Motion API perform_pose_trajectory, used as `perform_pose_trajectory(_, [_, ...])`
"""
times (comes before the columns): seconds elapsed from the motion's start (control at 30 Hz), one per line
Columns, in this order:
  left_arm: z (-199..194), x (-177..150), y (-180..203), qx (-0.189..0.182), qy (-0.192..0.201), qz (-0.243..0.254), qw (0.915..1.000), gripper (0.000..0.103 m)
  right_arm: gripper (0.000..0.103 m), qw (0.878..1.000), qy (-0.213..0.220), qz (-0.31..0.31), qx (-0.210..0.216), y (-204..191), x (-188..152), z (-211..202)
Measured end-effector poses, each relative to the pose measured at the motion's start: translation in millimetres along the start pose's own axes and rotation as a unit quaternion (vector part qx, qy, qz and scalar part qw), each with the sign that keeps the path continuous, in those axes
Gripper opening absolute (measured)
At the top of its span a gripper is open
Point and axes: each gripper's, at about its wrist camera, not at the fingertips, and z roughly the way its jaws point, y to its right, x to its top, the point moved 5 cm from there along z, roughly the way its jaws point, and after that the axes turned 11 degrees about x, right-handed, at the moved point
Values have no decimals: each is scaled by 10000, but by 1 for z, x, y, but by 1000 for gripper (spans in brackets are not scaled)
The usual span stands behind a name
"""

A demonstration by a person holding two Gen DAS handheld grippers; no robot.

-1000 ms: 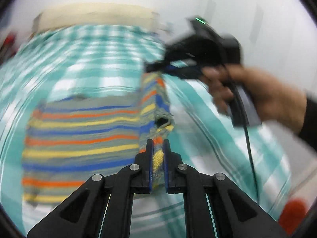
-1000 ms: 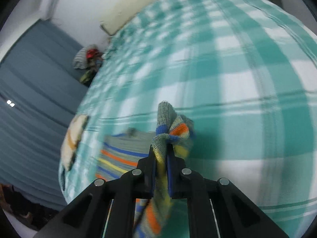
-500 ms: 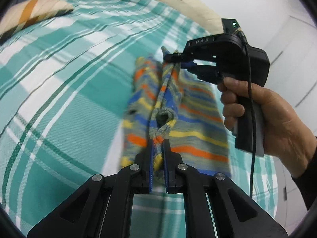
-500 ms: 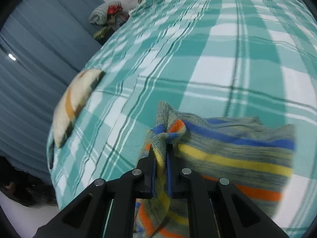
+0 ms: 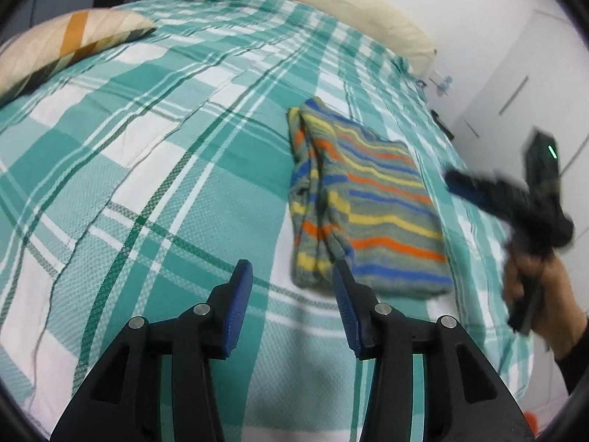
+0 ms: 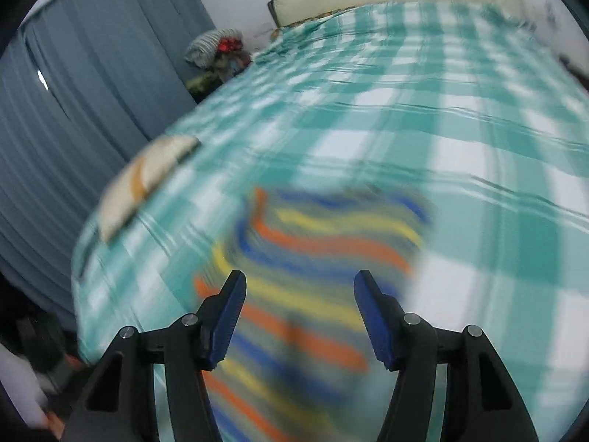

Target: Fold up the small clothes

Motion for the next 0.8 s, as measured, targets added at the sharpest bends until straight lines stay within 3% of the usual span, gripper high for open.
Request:
perform_pose_trajectory(0.2, [-15,-15,-1,260,151,344,9990,71,70,9945,107,-92,-1040,6,-102,-79])
perform_pose_trajectory(0.37, [-17,-20,9,487,217,867,9948,72,71,9901,-17,8,-1401,2,-156,-93])
perform_pose_trajectory(0.53, [-16,-14,21,372,194,913,9949,72,71,9884,77,432,-1452,6,-175,-87])
perform_pose_trajectory(0.67, [-6,24,40,322,352,975,9941,73,71,9897,169,495,-1336,-2,-175,-80])
perform_pose_trajectory(0.8, [25,71,53,452,394,998,9932,82,71,9918,170,317,-1228,-17,-167,-70])
